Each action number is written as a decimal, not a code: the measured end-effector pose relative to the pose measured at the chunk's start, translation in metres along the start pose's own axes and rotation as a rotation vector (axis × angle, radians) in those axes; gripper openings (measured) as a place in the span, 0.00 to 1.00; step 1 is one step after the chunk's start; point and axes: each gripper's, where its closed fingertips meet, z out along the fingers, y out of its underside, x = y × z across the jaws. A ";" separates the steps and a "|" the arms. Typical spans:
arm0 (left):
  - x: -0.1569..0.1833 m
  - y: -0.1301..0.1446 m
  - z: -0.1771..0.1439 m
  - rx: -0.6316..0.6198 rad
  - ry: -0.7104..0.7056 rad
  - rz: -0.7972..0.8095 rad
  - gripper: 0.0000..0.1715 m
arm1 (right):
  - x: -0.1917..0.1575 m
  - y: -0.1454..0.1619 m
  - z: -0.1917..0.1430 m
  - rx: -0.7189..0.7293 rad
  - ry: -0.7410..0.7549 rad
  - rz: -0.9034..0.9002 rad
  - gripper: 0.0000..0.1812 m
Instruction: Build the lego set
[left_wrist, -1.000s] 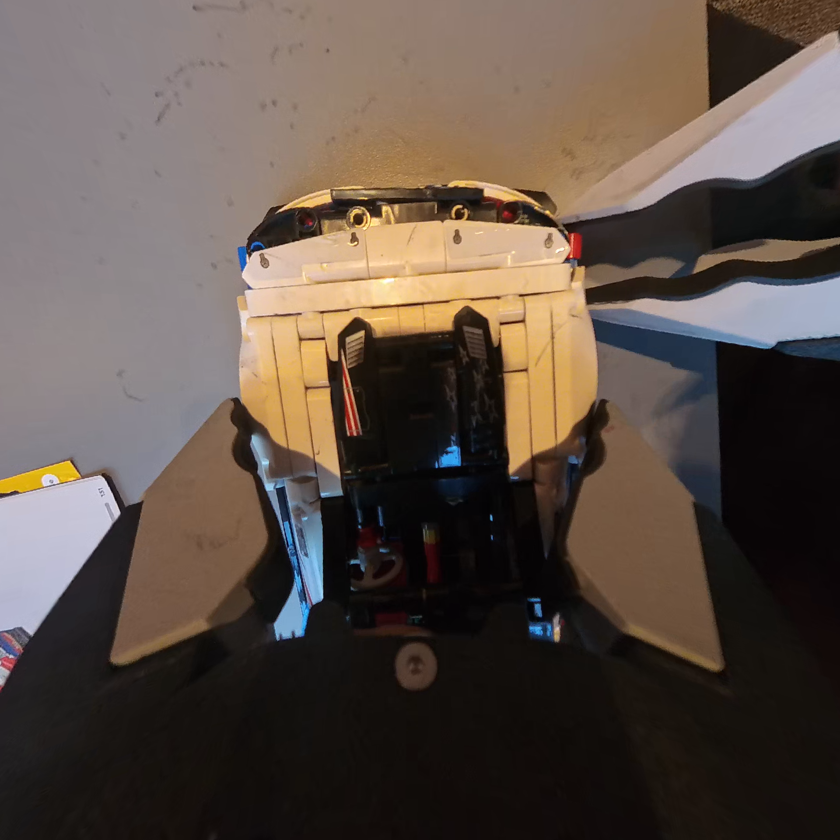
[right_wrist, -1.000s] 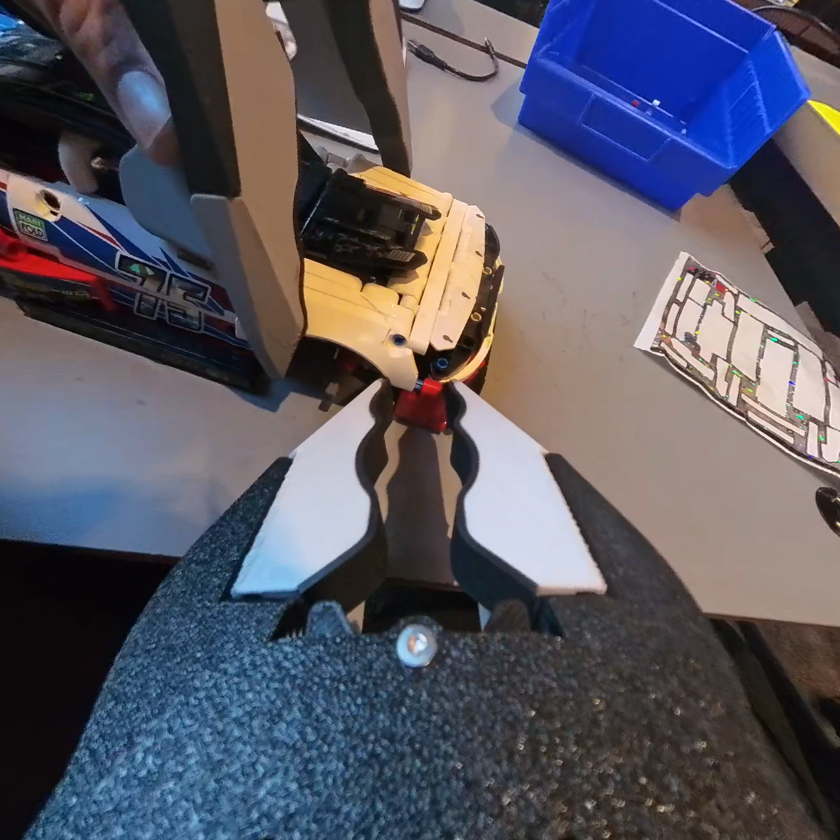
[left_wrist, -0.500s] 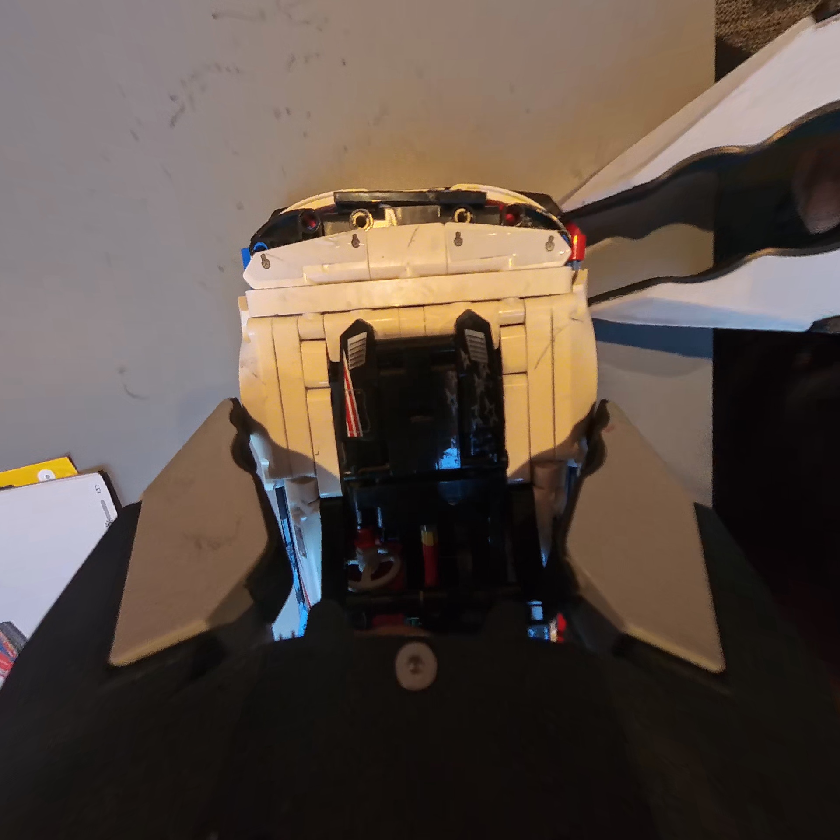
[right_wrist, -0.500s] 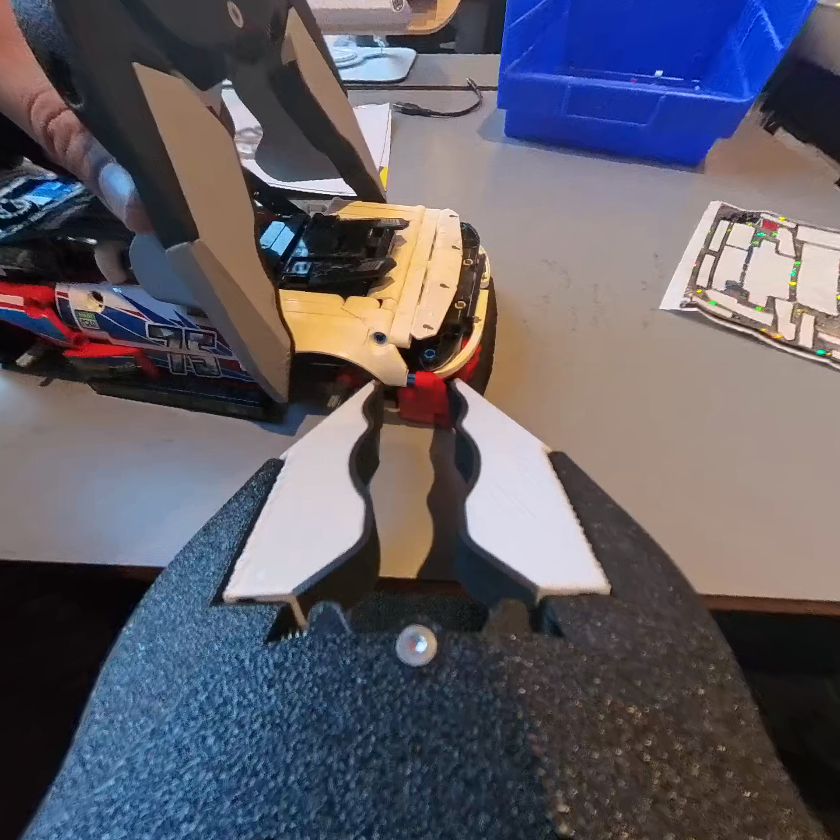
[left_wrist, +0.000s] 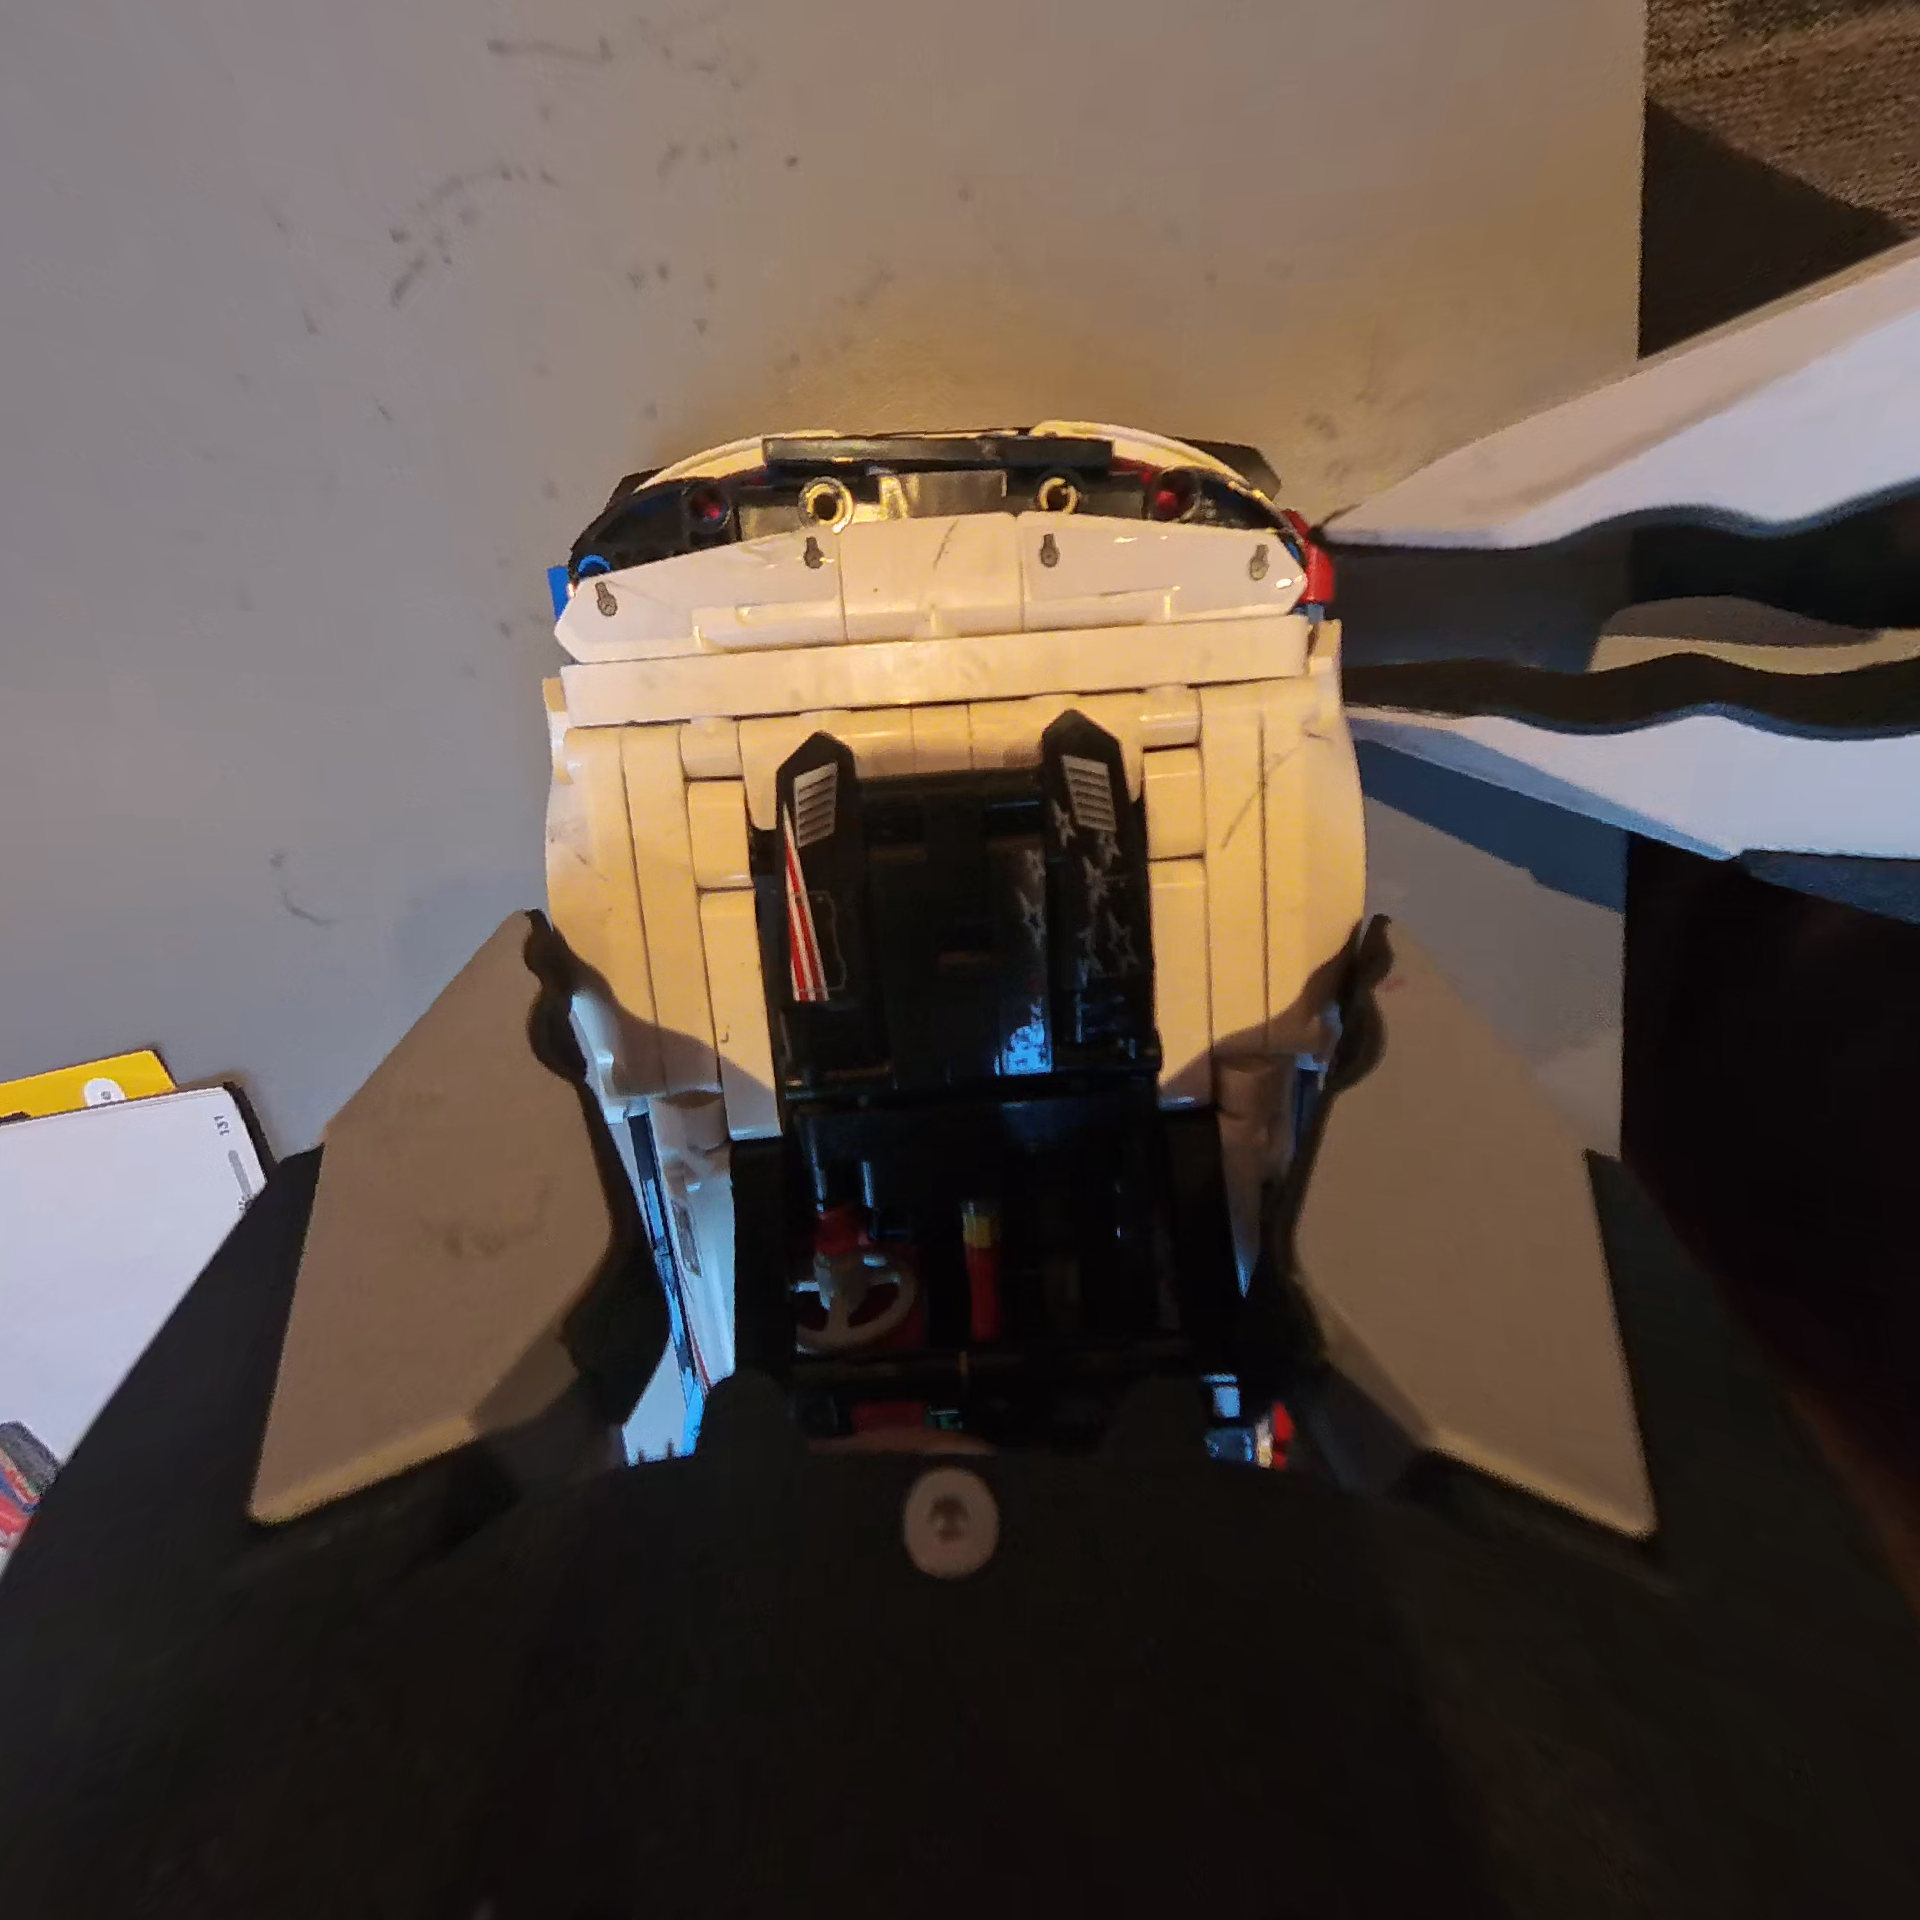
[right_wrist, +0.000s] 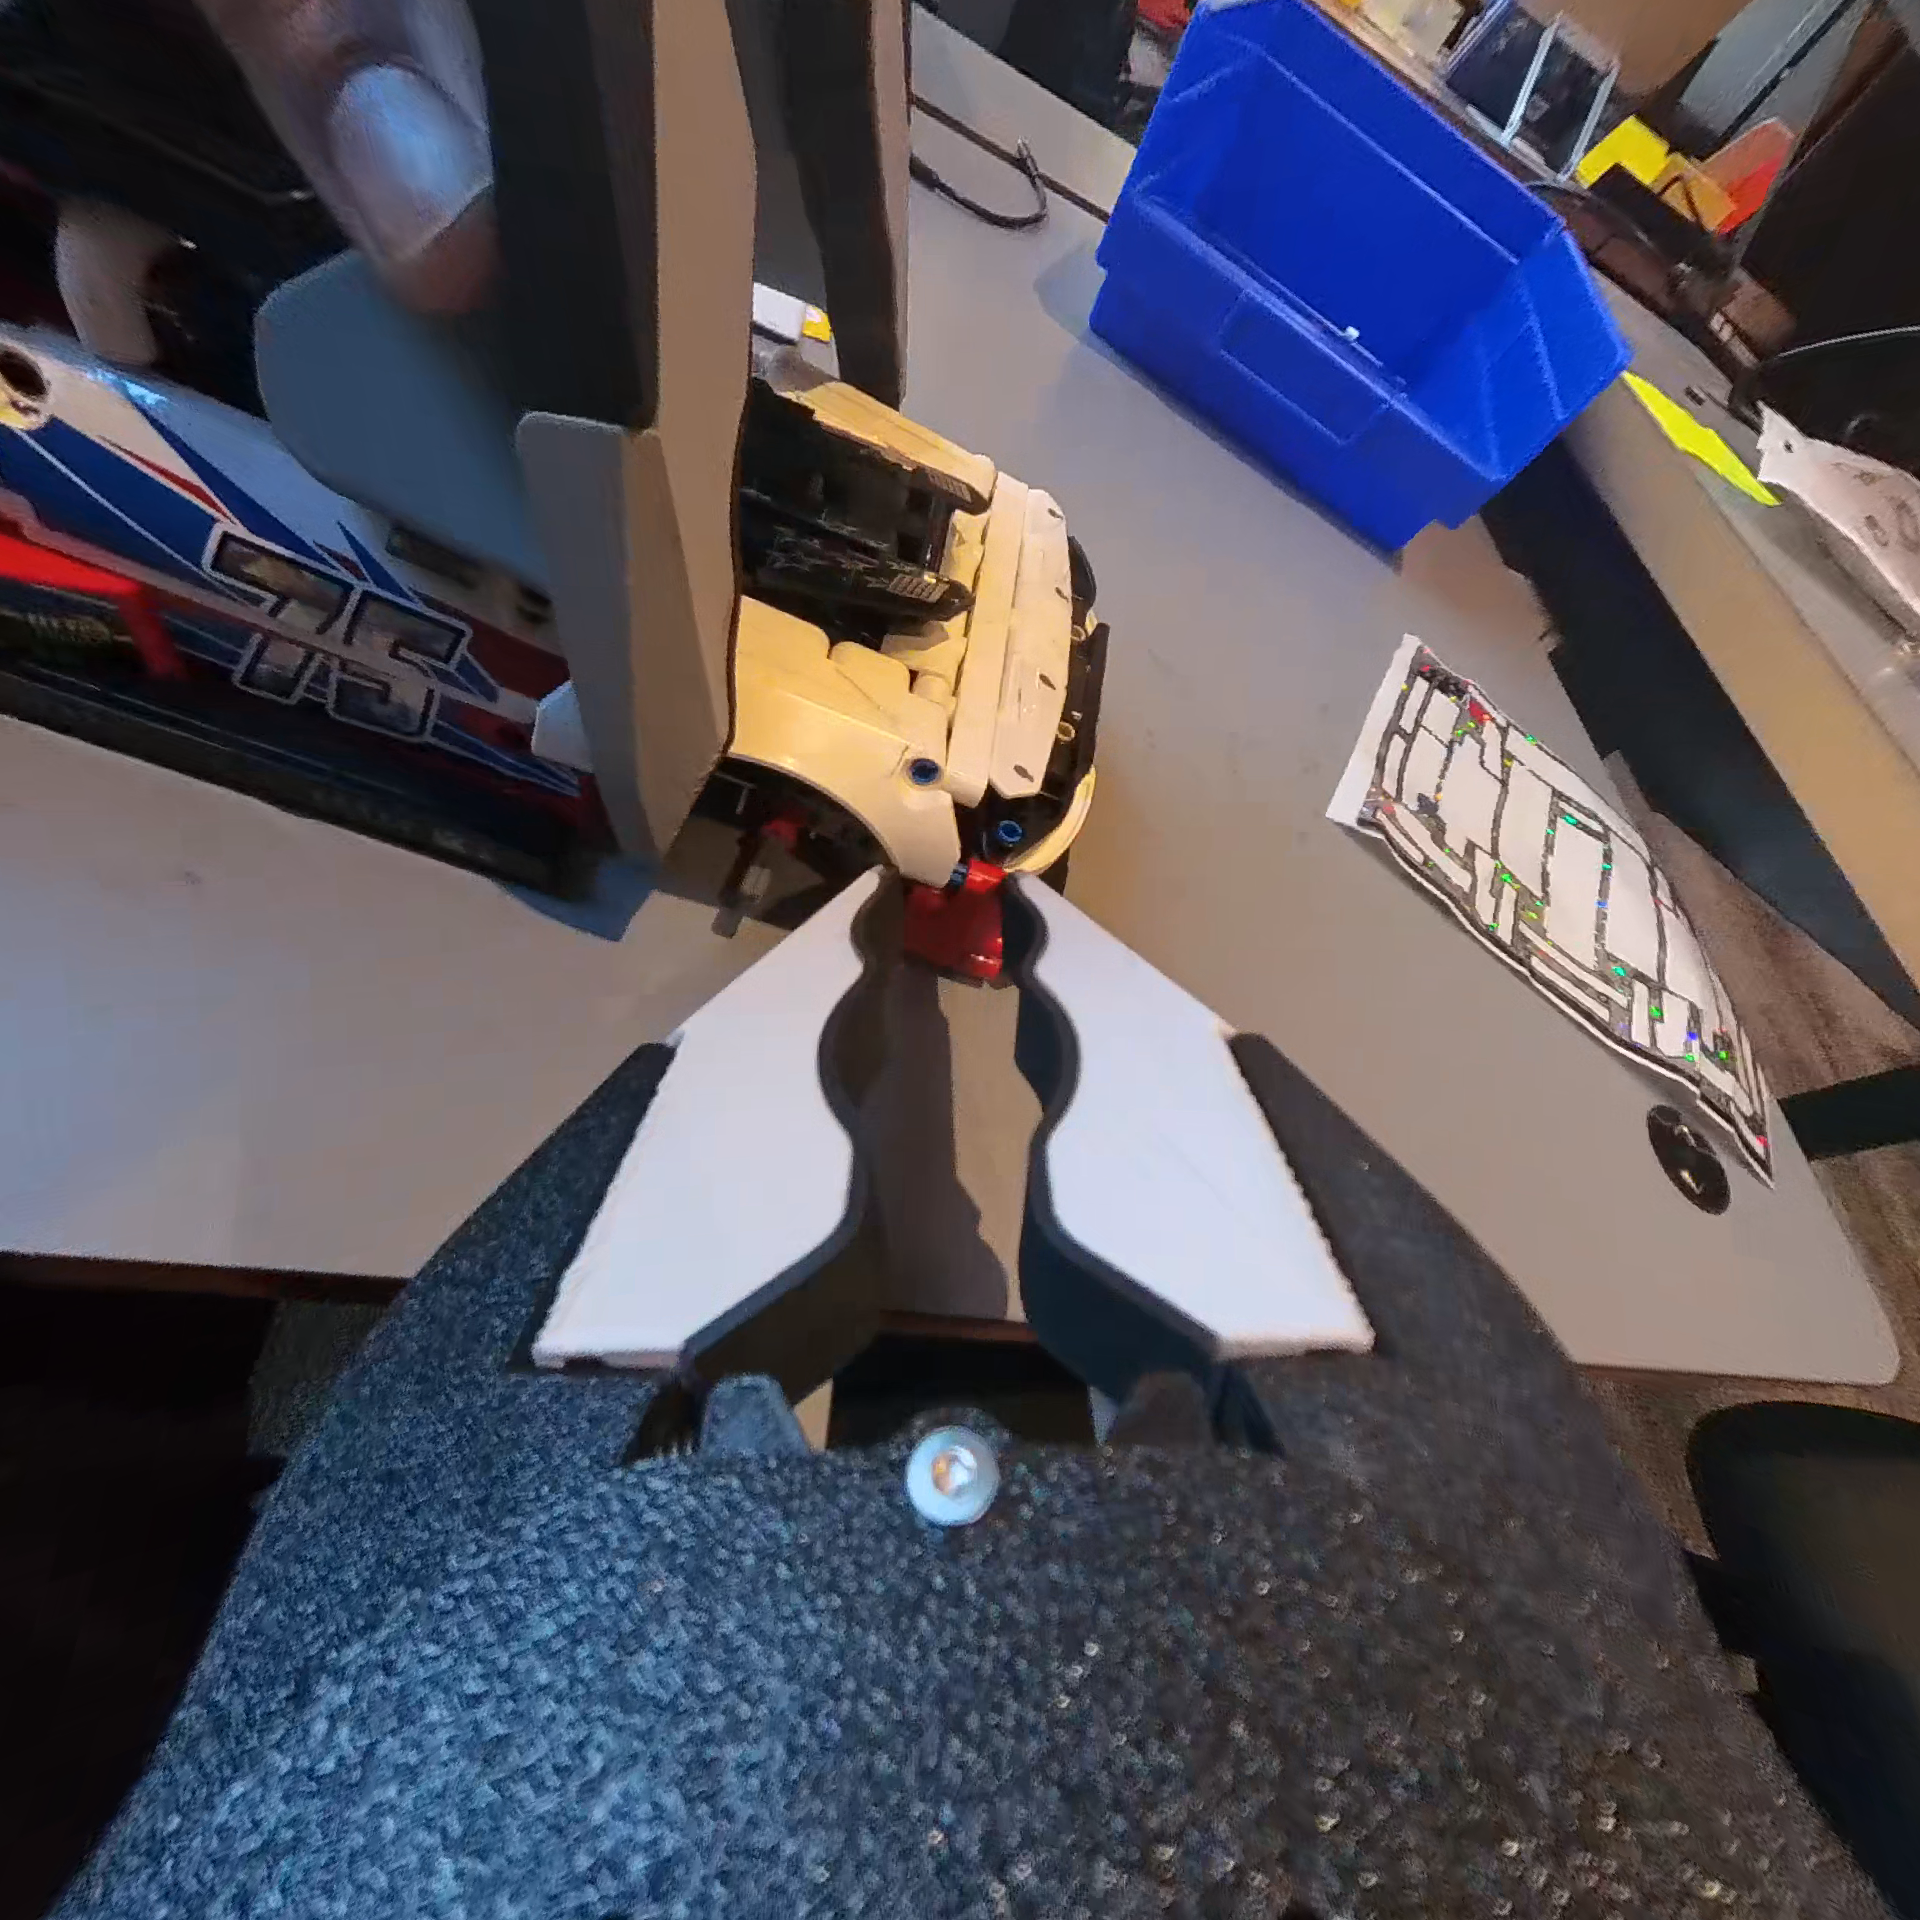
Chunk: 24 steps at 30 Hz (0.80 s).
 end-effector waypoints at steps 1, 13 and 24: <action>0.000 0.000 0.000 0.000 -0.001 -0.001 0.83 | 0.000 0.000 0.000 -0.002 -0.009 -0.002 0.09; -0.002 0.001 -0.001 0.008 -0.006 -0.005 0.83 | -0.002 -0.001 -0.006 0.039 -0.175 0.164 0.10; 0.006 -0.003 -0.063 0.275 0.129 -0.168 0.68 | 0.103 -0.035 0.000 0.206 -1.002 0.412 0.14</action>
